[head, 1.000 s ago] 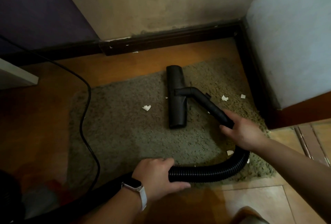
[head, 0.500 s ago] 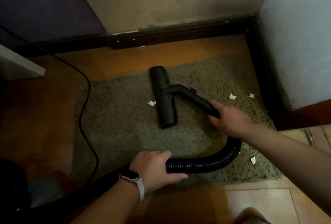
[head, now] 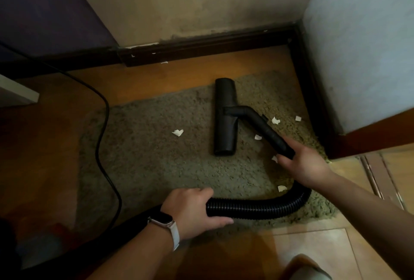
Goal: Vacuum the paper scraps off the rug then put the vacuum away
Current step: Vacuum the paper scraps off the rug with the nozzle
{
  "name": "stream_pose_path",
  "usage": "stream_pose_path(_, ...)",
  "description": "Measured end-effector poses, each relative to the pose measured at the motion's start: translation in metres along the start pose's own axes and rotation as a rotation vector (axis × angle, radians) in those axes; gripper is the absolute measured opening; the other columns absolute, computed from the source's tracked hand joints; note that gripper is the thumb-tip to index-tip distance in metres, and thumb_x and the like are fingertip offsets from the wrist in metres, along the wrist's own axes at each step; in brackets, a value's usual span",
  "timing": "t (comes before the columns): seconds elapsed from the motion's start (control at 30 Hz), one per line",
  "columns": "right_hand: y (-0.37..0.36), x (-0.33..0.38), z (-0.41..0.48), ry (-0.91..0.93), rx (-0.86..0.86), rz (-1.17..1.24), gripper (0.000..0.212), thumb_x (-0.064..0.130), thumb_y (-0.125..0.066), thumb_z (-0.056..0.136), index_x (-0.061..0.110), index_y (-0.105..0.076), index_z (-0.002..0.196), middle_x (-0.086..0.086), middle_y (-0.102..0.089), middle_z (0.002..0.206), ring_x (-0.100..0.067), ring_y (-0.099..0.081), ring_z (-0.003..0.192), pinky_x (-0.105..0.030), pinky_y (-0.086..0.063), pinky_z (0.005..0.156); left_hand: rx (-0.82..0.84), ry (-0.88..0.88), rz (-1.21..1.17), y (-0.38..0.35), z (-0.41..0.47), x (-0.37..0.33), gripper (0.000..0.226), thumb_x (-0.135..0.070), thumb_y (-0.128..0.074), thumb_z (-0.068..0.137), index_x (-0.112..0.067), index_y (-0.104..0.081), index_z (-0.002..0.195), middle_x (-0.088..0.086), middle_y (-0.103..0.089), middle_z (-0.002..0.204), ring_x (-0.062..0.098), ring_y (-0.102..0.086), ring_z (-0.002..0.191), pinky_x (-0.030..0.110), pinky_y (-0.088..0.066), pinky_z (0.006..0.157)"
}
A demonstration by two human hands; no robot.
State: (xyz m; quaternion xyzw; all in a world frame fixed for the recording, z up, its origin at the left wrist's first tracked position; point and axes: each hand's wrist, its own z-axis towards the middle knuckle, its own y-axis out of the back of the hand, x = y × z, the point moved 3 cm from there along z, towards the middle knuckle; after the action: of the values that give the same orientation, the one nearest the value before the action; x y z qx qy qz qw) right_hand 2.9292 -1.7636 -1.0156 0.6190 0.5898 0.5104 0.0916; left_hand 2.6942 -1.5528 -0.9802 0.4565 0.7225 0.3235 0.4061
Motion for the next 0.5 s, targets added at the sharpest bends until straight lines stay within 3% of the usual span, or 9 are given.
stream_pose_path(0.23, 0.013, -0.014, -0.024, -0.030, -0.069, 0.128, 0.052, 0.032, -0.064, 0.094, 0.039, -0.044, 0.141, 0.008, -0.065, 0.086, -0.009, -0.066, 0.066, -0.030, -0.056, 0.059, -0.026, -0.083, 0.032, 0.009, 0.011, -0.007, 0.075, -0.098, -0.026, 0.064, -0.035, -0.051, 0.095, -0.017, -0.058, 0.082, 0.003, -0.058, 0.074, 0.026, -0.054, 0.067)
stream_pose_path(0.4, 0.014, -0.038, -0.056, -0.077, -0.074, 0.157, 0.053, 0.027, -0.065, 0.094, 0.033, -0.045, 0.143, 0.013, -0.062, 0.093, -0.006, -0.065, 0.074, -0.018, -0.046, 0.058, 0.087, -0.166, 0.042, 0.000, 0.019, -0.021, 0.072, -0.098, -0.023, 0.063, -0.036, -0.046, 0.094, -0.017, -0.054, 0.083, 0.007, -0.057, 0.078, 0.029, -0.052, 0.071)
stream_pose_path(0.5, 0.014, -0.056, -0.080, -0.075, -0.105, 0.166, 0.044, 0.025, -0.065, 0.093, 0.040, -0.051, 0.131, 0.013, -0.062, 0.088, -0.005, -0.063, 0.074, -0.018, -0.045, 0.057, 0.098, -0.231, 0.071, -0.005, 0.025, -0.034, 0.069, -0.097, -0.025, 0.064, -0.036, -0.042, 0.089, -0.017, -0.048, 0.077, 0.007, -0.052, 0.072, 0.028, -0.044, 0.064)
